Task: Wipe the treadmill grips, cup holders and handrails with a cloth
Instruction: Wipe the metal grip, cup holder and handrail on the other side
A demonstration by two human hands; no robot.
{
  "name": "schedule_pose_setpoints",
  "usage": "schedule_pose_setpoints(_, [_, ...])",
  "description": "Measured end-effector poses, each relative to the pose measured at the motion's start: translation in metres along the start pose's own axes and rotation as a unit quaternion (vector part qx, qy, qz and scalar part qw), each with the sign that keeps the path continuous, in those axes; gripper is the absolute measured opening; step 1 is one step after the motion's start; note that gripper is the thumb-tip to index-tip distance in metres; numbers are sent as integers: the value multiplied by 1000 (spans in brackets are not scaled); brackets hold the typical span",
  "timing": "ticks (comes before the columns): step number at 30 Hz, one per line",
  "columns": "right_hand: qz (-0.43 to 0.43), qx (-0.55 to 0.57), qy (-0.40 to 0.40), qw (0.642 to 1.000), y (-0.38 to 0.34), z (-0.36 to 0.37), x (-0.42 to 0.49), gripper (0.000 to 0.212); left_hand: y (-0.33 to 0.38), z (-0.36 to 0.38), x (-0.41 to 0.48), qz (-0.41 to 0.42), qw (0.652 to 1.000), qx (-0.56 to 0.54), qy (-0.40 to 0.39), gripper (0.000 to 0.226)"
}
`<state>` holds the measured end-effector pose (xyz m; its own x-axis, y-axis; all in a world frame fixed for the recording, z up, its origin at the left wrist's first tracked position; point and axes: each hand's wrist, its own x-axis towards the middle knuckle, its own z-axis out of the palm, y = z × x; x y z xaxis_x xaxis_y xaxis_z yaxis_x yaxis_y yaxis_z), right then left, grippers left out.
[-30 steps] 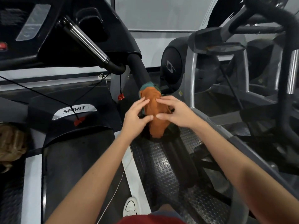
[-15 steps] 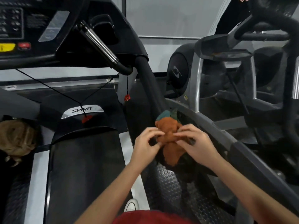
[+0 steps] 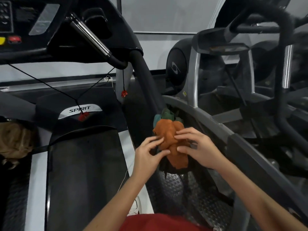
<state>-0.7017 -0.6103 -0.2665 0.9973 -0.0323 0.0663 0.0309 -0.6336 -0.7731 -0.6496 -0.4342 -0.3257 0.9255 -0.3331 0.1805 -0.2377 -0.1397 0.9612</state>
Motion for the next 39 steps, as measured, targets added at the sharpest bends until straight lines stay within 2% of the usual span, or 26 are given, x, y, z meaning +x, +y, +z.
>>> schedule_pose_setpoints(3, [-5,-31,57,998,-4,8,16,25,1,1,18,24,998,32,44,32])
schedule_pose_setpoints(7, [22,-60,100,993,-8,16,45,29,10,1,47,-2,998,42,50,41])
schedule_pose_setpoints(9, [42,-31,35,998,-5,10,42,44,9,-1,46,-27,999,23,10,47])
schedule_pose_setpoints(12, [64,21,-86,994,4,0,10,68,-1,-7,24,-65,991,-67,-94,66])
schedule_pose_setpoints(14, [50,38,-67,996,7,1,-14,62,-2,-3,-1,-72,989,-98,-90,67])
schedule_pose_setpoints(17, [20,19,44,999,6,9,-32,42,4,9,-21,-67,993,-93,-2,50])
schedule_pose_setpoints(19, [26,-3,70,997,4,11,-28,31,6,10,-16,-52,996,-65,24,43])
schedule_pose_setpoints(21, [29,-21,70,997,-3,11,-14,37,7,6,-3,-39,998,-50,29,43])
schedule_pose_setpoints(24, [30,-62,19,997,-5,8,18,61,16,-1,27,-27,999,-24,34,46])
schedule_pose_setpoints(26, [46,-54,-7,997,6,8,39,54,28,-3,53,-29,999,2,34,48])
schedule_pose_setpoints(30, [96,54,25,994,21,9,46,40,43,0,81,-41,999,-16,-10,54])
schedule_pose_setpoints(33, [141,99,27,985,22,7,18,35,37,-4,70,-69,997,-40,-10,47])
schedule_pose_setpoints(35, [157,88,27,983,24,8,-8,28,24,-12,59,-96,994,-52,0,39])
schedule_pose_setpoints(36, [154,77,22,985,23,9,-18,29,17,-16,56,-108,992,-59,4,37])
schedule_pose_setpoints(39, [131,31,-23,991,15,15,-22,59,4,-18,47,-133,989,-71,-7,36])
